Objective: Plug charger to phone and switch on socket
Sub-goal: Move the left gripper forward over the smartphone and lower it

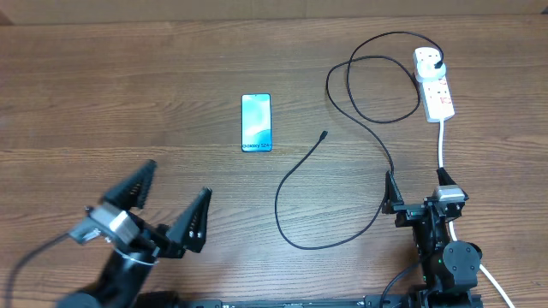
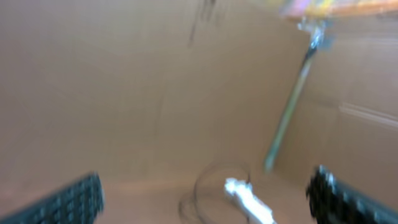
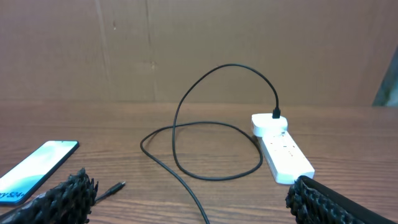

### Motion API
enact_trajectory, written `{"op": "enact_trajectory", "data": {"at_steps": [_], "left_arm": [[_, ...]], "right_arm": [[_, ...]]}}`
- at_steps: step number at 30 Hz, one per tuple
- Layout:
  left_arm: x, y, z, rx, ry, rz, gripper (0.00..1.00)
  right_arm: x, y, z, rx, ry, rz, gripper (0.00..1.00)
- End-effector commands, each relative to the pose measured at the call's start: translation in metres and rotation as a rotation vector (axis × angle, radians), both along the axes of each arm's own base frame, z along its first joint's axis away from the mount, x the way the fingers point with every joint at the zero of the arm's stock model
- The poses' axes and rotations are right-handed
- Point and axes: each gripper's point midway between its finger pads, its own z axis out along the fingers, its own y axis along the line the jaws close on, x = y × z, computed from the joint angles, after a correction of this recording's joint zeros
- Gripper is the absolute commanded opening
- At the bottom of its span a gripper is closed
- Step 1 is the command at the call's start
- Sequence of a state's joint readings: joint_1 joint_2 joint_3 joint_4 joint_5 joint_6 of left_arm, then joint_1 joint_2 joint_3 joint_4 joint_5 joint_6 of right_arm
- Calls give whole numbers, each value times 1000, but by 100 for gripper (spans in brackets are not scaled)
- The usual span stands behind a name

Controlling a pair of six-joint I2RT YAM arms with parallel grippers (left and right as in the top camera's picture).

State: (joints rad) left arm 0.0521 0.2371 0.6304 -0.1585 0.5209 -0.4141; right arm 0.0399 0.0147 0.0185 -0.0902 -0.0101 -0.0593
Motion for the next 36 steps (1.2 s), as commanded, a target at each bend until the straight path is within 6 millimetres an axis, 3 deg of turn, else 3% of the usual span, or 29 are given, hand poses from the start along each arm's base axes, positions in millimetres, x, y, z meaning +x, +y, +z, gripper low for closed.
{"op": "enact_trajectory", "data": {"at_steps": [1,7,10,12,16,19,22,26,33,36], "left_arm": [[22,-3,33,119,146,-9,100],[66,-5,15,177,743,-95,100],[84,-19,12,77,940,-202,100],[111,-37,5,78,996,-285,100],[139,-60,-31,156,1151,-175,100],[149,-52,-75,277,1327,156,100],[154,-50,-99,380,1384,331,100],[171,-75,-135,482,1415,330,100],[199,-85,-175,391,1490,397,100],[208,-98,-206,371,1553,385,100]], "right_arm": [[0,-1,-1,3,-7,-5,100],[0,-1,-1,3,-7,-5,100],[0,-1,-1,3,-7,-5,100],[0,-1,-1,3,-7,-5,100],[0,-1,-1,3,-7,-5,100],[0,-1,-1,3,-7,-5,100],[0,-1,-1,3,-7,-5,100],[0,-1,-1,3,-7,-5,100],[0,-1,-1,3,-7,-5,100],[0,-1,-1,3,-7,-5,100]]}}
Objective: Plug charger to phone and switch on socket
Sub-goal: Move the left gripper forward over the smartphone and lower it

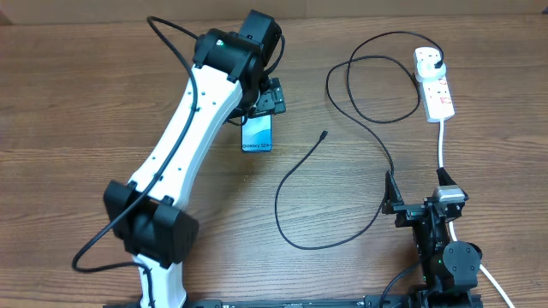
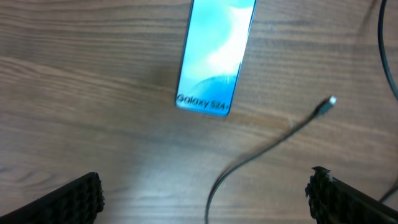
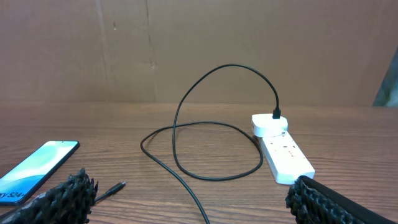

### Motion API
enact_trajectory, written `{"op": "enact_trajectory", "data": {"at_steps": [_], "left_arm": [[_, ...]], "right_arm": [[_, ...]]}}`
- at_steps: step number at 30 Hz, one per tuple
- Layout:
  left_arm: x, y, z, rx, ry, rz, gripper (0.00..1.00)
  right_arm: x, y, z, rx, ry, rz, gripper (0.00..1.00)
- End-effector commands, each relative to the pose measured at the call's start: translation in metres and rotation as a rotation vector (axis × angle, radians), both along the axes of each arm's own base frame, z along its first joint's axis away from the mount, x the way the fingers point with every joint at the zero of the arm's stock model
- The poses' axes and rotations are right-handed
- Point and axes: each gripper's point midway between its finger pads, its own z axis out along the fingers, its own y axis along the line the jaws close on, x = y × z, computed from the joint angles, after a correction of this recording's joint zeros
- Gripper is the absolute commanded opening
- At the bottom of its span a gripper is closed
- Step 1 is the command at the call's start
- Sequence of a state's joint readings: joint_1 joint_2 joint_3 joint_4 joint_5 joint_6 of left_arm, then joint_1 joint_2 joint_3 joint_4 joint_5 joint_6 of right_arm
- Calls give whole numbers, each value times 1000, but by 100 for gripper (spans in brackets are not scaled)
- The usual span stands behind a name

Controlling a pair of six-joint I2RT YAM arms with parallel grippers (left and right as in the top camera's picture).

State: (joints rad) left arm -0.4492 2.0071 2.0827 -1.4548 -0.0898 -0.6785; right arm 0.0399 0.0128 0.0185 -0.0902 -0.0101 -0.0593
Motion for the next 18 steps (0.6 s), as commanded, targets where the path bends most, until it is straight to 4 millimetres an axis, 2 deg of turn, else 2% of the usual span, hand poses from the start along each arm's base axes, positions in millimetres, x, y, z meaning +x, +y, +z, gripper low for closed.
{"op": "enact_trajectory", "data": {"at_steps": [1,9,11,14,18], "left_arm": [[15,-7,-29,-1,37,69,100],[30,-8,-100,52,148,60,100],[34,-11,-113,31,168,34,100],[40,-23,-129,-29,185,-93,100],[48,-17,-143,22,172,-189,99]], "right_arm": [[0,-1,-1,3,-5,-5,100],[0,-1,-1,3,-5,-5,100],[0,-1,-1,3,-5,-5,100],[0,-1,-1,3,-5,-5,100],[0,-1,-1,3,-5,-5,100]]}}
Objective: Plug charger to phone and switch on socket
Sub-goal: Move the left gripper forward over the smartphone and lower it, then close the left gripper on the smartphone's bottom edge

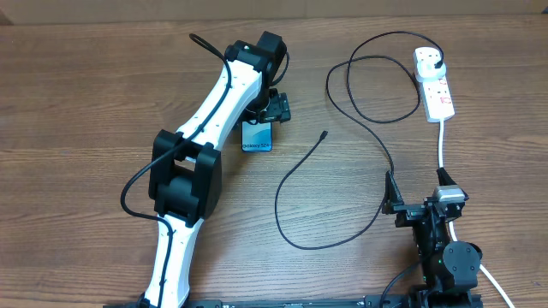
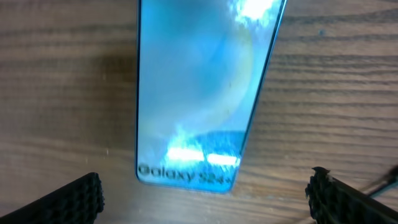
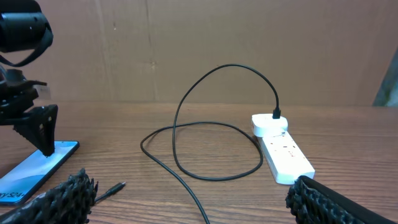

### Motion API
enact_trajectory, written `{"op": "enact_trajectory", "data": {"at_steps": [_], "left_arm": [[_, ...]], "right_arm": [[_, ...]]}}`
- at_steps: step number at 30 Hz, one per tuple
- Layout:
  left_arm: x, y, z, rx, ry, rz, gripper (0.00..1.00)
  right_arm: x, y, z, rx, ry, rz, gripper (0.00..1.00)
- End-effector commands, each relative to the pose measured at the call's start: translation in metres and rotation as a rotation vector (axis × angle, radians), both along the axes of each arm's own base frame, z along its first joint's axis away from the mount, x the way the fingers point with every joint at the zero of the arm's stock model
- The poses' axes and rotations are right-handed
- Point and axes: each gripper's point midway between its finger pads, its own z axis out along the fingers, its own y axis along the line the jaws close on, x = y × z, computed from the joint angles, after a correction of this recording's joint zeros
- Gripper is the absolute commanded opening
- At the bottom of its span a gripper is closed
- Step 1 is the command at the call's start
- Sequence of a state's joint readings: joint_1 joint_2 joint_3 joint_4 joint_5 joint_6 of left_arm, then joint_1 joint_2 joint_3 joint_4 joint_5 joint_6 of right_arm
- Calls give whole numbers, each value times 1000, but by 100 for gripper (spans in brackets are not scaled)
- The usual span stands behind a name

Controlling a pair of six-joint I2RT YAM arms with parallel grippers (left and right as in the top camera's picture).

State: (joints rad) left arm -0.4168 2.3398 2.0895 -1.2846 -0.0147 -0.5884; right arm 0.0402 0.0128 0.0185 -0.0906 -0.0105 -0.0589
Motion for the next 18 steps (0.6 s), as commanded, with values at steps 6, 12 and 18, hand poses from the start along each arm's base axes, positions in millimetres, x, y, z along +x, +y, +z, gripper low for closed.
{"op": "enact_trajectory", "data": {"at_steps": [6,12,18], "left_arm": [[9,12,-29,2,40,-82,100],[12,7,-44,-36,54,-75,100],[20,13,-44,23,11,-72,100]], "right_arm": [[0,-1,-1,3,-6,-6,100],[0,-1,-1,3,-6,-6,100],[0,-1,-1,3,-6,-6,100]]}}
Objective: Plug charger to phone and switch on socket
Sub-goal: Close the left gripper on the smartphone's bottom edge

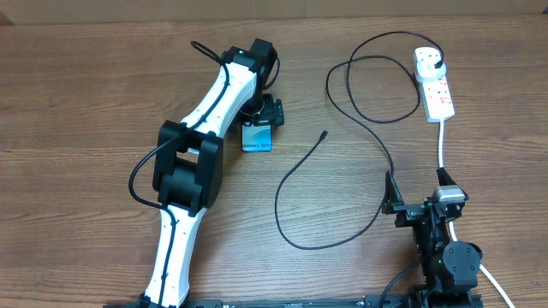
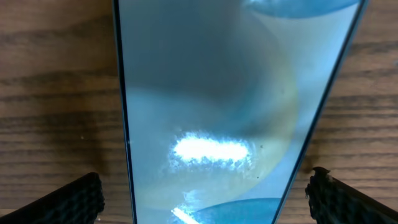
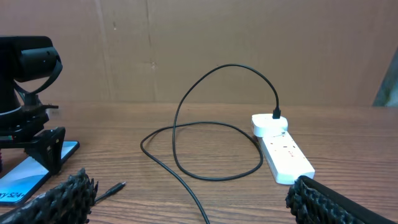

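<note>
The phone, its blue screen lit, lies flat on the wooden table and fills the left wrist view. My left gripper hangs open right over it, one finger on either long side; contact cannot be told. The black charger cable's free tip lies right of the phone, also in the right wrist view. Its other end is plugged into the white power strip at the far right. My right gripper rests open near the front edge, holding nothing.
The cable makes loops between the phone and the power strip and a long curve toward the front. The strip's white lead runs down to my right arm. A cardboard wall stands behind the table.
My left gripper has come down closer to the phone, whose screen now fills the left wrist view. Phone, cable and right arm have not moved.
My left arm was folded at the front left with its gripper open. Then it was stretched out above the phone, then lower with the phone large between the fingers. Now the open fingers sit either side of the phone. The right arm stayed still throughout.
</note>
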### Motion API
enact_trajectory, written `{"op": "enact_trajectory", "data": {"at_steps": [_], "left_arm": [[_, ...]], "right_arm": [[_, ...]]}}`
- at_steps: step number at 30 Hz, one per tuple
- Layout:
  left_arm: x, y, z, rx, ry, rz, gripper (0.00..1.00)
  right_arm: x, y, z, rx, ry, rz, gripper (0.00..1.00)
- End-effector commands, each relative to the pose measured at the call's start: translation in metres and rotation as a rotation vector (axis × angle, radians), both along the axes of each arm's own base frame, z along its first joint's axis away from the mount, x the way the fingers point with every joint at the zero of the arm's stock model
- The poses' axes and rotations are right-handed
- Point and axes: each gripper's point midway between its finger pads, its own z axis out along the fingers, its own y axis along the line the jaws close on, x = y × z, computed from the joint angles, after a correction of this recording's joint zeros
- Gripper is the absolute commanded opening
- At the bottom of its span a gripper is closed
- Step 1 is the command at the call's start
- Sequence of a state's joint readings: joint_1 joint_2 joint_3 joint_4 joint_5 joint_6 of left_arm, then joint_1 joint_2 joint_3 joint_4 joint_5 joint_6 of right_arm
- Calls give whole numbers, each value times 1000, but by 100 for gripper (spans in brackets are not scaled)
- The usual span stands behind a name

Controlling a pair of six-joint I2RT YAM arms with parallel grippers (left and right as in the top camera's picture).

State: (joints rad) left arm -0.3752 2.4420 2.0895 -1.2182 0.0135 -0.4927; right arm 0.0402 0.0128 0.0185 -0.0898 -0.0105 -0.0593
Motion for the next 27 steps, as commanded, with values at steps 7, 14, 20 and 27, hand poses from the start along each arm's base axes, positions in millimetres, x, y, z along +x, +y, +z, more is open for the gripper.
{"op": "enact_trajectory", "data": {"at_steps": [7,14,20,27], "left_arm": [[19,1,0,31,-81,-23,100],[22,-1,0,27,-94,-50,99],[20,1,-1,37,-88,-73,100],[16,4,-6,51,-73,-88,100]], "right_arm": [[0,-1,-1,3,-5,-6,100],[0,-1,-1,3,-5,-6,100],[0,-1,-1,3,-5,-6,100],[0,-1,-1,3,-5,-6,100]]}}
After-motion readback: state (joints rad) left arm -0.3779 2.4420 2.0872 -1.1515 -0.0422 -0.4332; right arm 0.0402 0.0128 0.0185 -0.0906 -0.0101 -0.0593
